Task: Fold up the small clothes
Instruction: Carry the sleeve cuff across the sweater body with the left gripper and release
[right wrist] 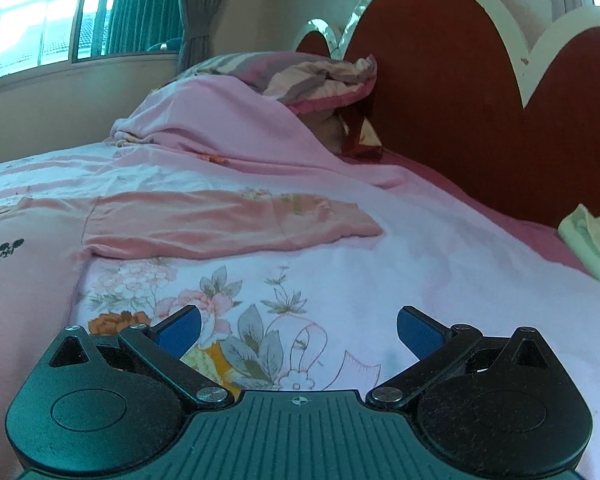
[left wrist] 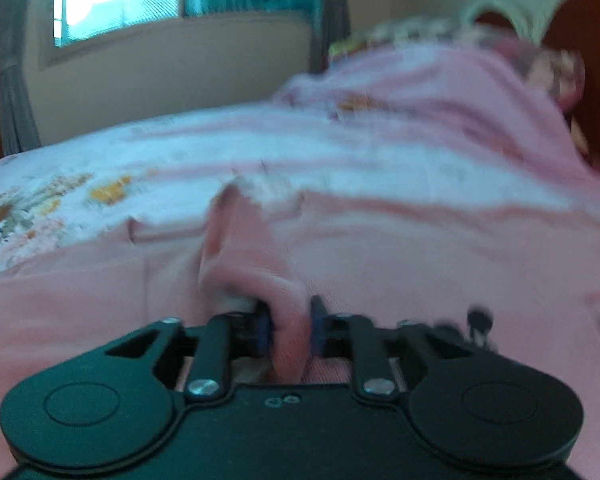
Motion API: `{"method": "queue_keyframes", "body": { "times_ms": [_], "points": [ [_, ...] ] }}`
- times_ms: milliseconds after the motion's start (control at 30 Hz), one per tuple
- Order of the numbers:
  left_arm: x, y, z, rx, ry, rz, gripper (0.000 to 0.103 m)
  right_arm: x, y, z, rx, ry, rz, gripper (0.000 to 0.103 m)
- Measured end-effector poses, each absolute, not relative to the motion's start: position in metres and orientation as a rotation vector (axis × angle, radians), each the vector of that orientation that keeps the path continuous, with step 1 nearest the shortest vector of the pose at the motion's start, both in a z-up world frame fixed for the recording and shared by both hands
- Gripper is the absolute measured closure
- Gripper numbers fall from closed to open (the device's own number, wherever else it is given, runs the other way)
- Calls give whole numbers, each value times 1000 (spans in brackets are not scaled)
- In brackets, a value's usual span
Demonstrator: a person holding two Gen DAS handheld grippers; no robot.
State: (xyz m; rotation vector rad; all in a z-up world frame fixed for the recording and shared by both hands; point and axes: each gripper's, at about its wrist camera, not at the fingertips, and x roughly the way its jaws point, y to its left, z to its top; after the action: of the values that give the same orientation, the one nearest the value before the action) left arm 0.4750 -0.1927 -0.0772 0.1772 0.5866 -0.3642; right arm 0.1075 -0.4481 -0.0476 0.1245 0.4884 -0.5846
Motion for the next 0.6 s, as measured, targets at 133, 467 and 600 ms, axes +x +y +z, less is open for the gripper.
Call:
{"method": "queue_keyframes", "body": {
  "times_ms": [133,467,600],
  "points": [
    [453,-210,-75,260,531,-547,13,107,-446,-47,136,486,-578,0],
    [353,-66,-54,274,395,-278,14,97,-434,-37,135,465,-562,0],
    [341,16,-65,231,494,-65,15,105,-422,-40,167,479,-530,0]
  ]
}}
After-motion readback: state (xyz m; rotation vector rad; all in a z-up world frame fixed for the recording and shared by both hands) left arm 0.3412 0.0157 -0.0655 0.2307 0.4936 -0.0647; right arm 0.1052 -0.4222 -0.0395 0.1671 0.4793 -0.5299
